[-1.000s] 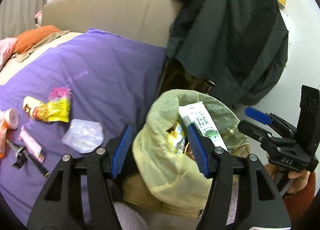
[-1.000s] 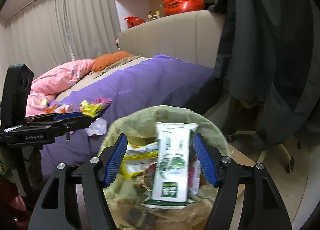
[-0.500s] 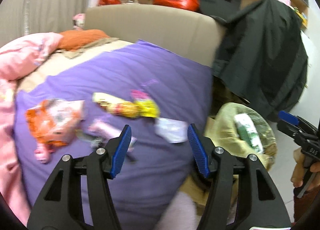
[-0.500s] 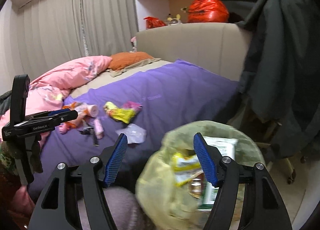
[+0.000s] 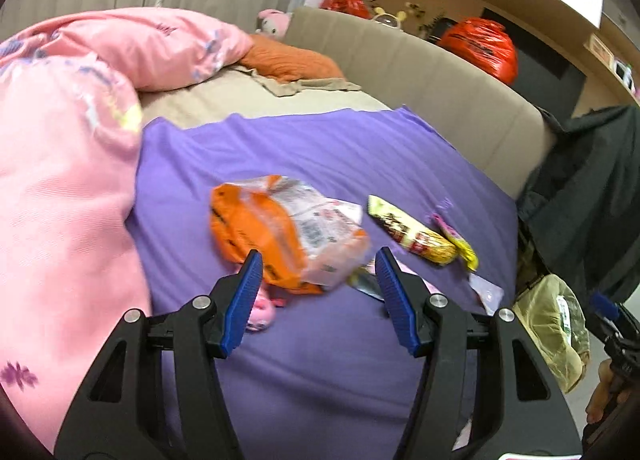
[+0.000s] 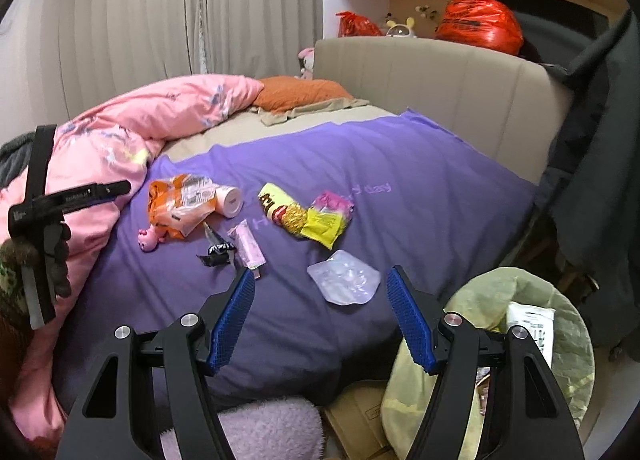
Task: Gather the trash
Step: 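Move both tools back over the wrappers on the bed, then grasp the pink-and-yellow snack packet with the right tool while the left tool grasps the black strap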
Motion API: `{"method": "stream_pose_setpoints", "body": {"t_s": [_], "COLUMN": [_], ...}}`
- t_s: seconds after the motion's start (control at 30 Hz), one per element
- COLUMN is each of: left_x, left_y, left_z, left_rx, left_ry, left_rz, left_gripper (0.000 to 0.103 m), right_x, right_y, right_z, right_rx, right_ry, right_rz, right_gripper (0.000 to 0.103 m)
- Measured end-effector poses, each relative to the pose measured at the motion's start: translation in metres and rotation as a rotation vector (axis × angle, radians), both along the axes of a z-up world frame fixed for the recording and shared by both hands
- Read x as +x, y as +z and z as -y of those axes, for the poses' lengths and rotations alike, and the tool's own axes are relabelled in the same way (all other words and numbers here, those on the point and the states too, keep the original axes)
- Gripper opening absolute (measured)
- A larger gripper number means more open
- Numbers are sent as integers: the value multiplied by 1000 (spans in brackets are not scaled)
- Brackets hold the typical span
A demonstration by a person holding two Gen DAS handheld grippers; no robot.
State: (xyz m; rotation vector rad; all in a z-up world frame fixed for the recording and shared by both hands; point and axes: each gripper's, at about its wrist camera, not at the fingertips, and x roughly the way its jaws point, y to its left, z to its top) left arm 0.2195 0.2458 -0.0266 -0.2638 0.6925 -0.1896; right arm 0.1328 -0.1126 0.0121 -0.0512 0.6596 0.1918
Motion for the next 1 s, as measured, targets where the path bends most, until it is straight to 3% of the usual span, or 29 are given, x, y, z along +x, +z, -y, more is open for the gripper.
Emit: {"method": "stream_pose_setpoints", "body": {"t_s": [0.2, 0.37, 0.53, 0.67, 0.87, 1.0], "left_x": [8, 19, 29, 42, 72, 90], "left_y": [-11, -25, -31, -40, -53, -69], "left_z": [-28, -45, -30, -11, -3, -12], "left_rx": [-2, -26, -15, 3, 37, -5], "left_ry": [52, 91, 45, -11, 24, 41], "left_rz": [2, -43, -48, -73, -89, -143], "left_gripper": [56, 58, 68, 68, 68, 66], "right_x": [10, 15, 23, 24, 27, 36], "right_y": [-16, -35, -48, -49, -45, -50], "right_z": [-17, -31, -39, -39, -31, -30], "right_rx": [-8, -33, -44, -60, -57, -77], "right_ry": [8, 12, 2, -37, -71, -94], "right_rz": [-47, -65, -60, -19, 30, 19], "right_gripper": [65, 65, 65, 65, 65, 65]}}
